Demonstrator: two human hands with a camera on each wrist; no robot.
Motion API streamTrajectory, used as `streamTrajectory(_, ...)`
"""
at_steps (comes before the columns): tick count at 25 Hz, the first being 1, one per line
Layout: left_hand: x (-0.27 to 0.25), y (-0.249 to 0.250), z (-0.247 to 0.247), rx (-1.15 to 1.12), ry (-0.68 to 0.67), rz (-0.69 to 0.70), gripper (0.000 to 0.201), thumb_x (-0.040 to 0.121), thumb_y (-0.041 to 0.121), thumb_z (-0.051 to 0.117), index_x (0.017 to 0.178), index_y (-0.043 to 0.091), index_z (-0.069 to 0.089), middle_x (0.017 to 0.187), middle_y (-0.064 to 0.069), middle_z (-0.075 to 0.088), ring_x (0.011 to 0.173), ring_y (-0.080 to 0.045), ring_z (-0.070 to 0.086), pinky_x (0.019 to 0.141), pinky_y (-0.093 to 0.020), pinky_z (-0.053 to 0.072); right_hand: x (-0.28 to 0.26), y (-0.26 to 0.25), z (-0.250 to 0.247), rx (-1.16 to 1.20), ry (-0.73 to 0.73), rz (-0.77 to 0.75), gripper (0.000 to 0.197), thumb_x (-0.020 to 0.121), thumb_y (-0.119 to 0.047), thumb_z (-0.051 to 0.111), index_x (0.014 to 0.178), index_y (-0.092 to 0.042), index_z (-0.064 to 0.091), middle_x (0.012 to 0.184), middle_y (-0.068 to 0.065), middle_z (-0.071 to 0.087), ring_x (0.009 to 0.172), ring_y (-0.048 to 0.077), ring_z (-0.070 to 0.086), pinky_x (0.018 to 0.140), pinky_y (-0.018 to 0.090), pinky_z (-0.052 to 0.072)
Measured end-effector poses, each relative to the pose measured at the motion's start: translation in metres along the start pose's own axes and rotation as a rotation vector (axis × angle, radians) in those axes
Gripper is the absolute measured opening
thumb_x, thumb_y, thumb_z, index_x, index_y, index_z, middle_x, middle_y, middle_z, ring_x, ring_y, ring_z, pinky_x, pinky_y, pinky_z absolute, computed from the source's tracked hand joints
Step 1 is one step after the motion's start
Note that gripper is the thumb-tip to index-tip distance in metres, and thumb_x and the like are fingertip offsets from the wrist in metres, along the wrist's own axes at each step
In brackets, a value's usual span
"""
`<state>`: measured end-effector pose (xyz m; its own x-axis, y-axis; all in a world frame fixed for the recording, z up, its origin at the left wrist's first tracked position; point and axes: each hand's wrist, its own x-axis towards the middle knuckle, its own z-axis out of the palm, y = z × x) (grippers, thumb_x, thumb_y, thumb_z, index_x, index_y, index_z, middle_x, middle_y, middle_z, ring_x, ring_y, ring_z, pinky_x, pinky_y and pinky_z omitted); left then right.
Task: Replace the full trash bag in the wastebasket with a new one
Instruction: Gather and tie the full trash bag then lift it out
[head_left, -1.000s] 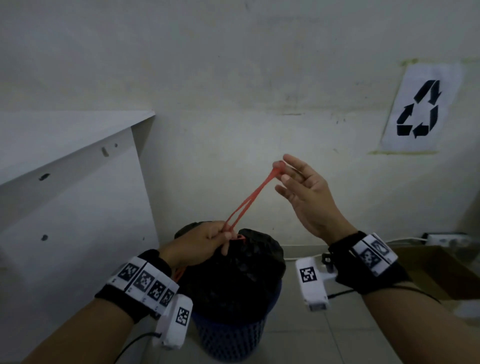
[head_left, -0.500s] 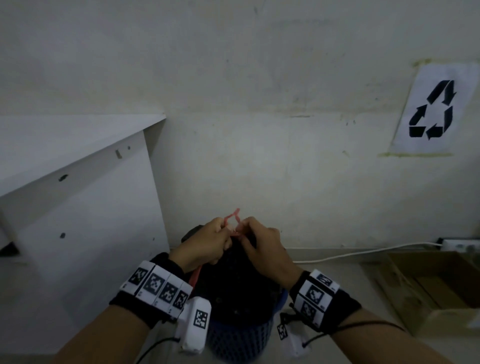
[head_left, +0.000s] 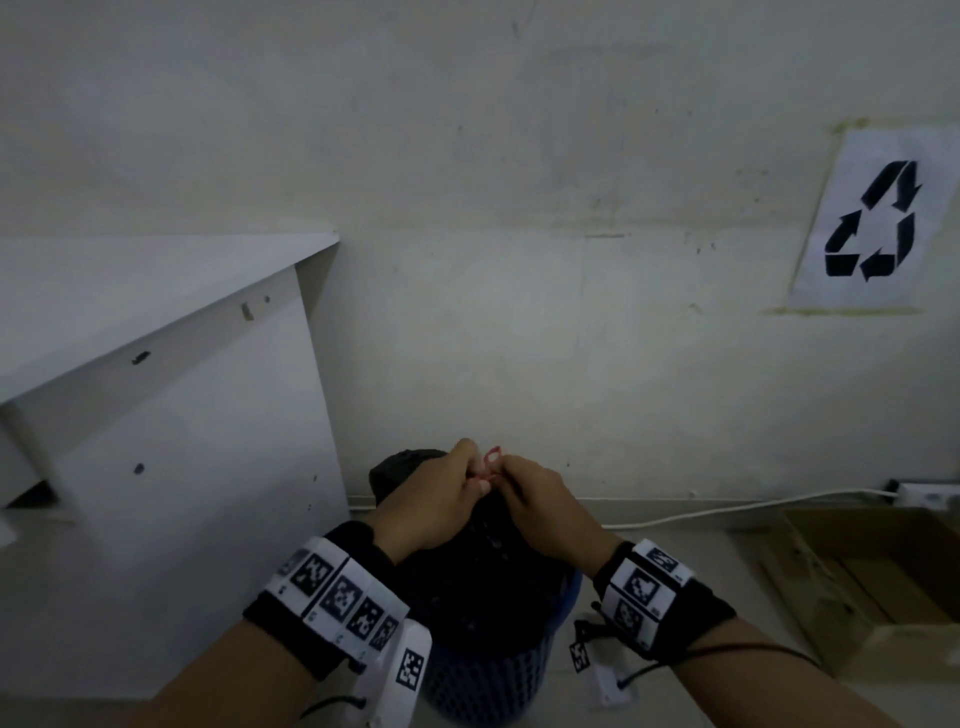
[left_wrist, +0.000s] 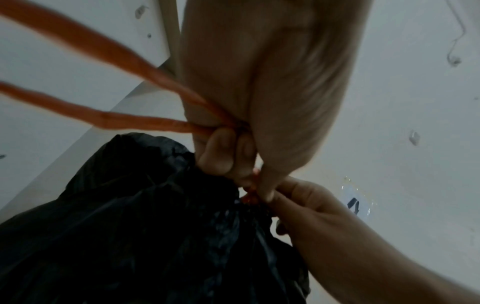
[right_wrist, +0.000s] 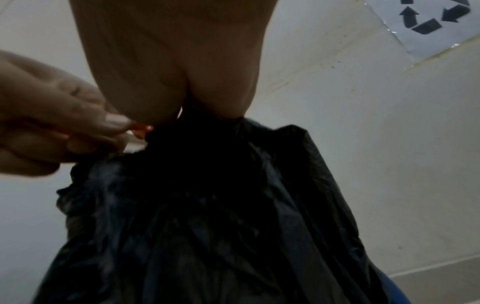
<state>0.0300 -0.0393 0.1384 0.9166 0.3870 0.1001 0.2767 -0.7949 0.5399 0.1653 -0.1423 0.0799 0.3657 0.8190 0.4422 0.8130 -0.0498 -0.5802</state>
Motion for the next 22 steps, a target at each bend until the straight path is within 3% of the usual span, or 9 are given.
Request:
streamTrajectory(2, 0.0, -0.001, 0.003, 0.014, 0.074, 0.031, 0.016, 0.098, 0.025, 0.047, 0.093, 0.012, 0.055, 0.089, -0.006, 0.064, 0.082, -0.022, 0.059, 0.076, -0.037, 0.046, 0.001, 0.0, -0.001, 0.009, -0.058, 0.006, 0.017, 0.099, -0.019, 0.046, 0.09, -0.01, 0.058, 0.09, 0.011, 0.066, 0.083, 0.029, 0.062, 0.072, 0.037, 0.044)
streamTrajectory(5, 0.002, -0.004, 0.002, 0.06, -0.012, -0.045, 0.033, 0.101, 0.02, 0.039, 0.076, 0.007, 0.055, 0.081, -0.01, 0.06, 0.076, -0.025, 0.056, 0.07, -0.034, 0.042, 0.001, 0.001, -0.001, 0.052, -0.044, -0.007, 0.011, 0.096, -0.021, 0.052, 0.096, -0.014, 0.06, 0.091, 0.002, 0.069, 0.082, 0.017, 0.063, 0.071, 0.03, 0.046)
streamTrajectory(7, 0.004, -0.006, 0.001, -0.163, -0.058, -0.198, 0.04, 0.103, 0.023, 0.036, 0.066, 0.014, 0.048, 0.067, -0.005, 0.05, 0.059, -0.019, 0.046, 0.056, -0.029, 0.037, 0.001, 0.001, 0.0, 0.104, -0.009, -0.008, 0.005, 0.095, -0.02, 0.055, 0.097, -0.017, 0.058, 0.089, -0.005, 0.069, 0.079, 0.01, 0.062, 0.07, 0.024, 0.047)
streamTrajectory(9, 0.006, -0.006, 0.0, -0.458, -0.035, -0.362, 0.038, 0.103, 0.028, 0.036, 0.069, 0.014, 0.047, 0.064, -0.003, 0.044, 0.048, -0.013, 0.036, 0.045, -0.022, 0.03, -0.001, 0.0, 0.001, 0.11, 0.065, -0.042, 0.004, 0.095, -0.019, 0.053, 0.098, -0.018, 0.057, 0.091, -0.005, 0.066, 0.08, 0.009, 0.059, 0.07, 0.025, 0.044)
streamTrajectory(11, 0.01, -0.006, -0.001, -0.653, -0.032, -0.421, 0.034, 0.103, 0.026, 0.036, 0.075, 0.012, 0.048, 0.066, -0.004, 0.042, 0.044, -0.01, 0.031, 0.04, -0.019, 0.025, -0.006, -0.003, 0.004, 0.052, 0.153, -0.1, 0.011, 0.096, -0.023, 0.048, 0.099, -0.02, 0.059, 0.098, -0.005, 0.06, 0.088, 0.011, 0.055, 0.076, 0.029, 0.043)
streamTrajectory(15, 0.014, -0.002, -0.004, -0.856, -0.032, -0.445, 0.027, 0.102, 0.017, 0.035, 0.078, 0.01, 0.047, 0.054, 0.0, 0.036, 0.036, -0.006, 0.025, 0.036, -0.018, 0.018, -0.011, -0.007, 0.012, -0.21, 0.196, -0.146, 0.029, 0.088, -0.048, 0.052, 0.106, -0.027, 0.062, 0.105, -0.008, 0.055, 0.093, 0.01, 0.044, 0.074, 0.029, 0.028)
streamTrajectory(17, 0.014, -0.001, -0.002, -0.896, -0.043, -0.453, 0.026, 0.101, 0.016, 0.037, 0.079, 0.01, 0.049, 0.055, -0.002, 0.039, 0.037, -0.006, 0.026, 0.037, -0.019, 0.019, -0.009, -0.009, 0.014, -0.266, 0.251, -0.134, 0.028, 0.086, -0.049, 0.054, 0.099, -0.027, 0.064, 0.098, -0.007, 0.057, 0.089, 0.011, 0.044, 0.071, 0.027, 0.022)
streamTrajectory(19, 0.016, 0.0, 0.003, -0.9, -0.027, -0.441, 0.027, 0.1, 0.017, 0.041, 0.076, 0.01, 0.051, 0.055, -0.001, 0.041, 0.038, -0.007, 0.028, 0.036, -0.019, 0.022, -0.006, -0.008, 0.015, -0.247, 0.267, -0.119, 0.024, 0.087, -0.046, 0.052, 0.091, -0.025, 0.063, 0.089, -0.007, 0.061, 0.085, 0.013, 0.05, 0.07, 0.028, 0.024)
streamTrajectory(22, 0.019, -0.003, 0.011, -0.804, 0.096, -0.362, 0.025, 0.096, 0.025, 0.055, 0.077, 0.009, 0.057, 0.053, 0.0, 0.046, 0.038, -0.006, 0.037, 0.038, -0.019, 0.03, -0.005, -0.004, 0.012, -0.099, 0.232, -0.051, 0.018, 0.093, -0.035, 0.05, 0.089, -0.022, 0.061, 0.081, -0.002, 0.069, 0.075, 0.02, 0.062, 0.068, 0.034, 0.041)
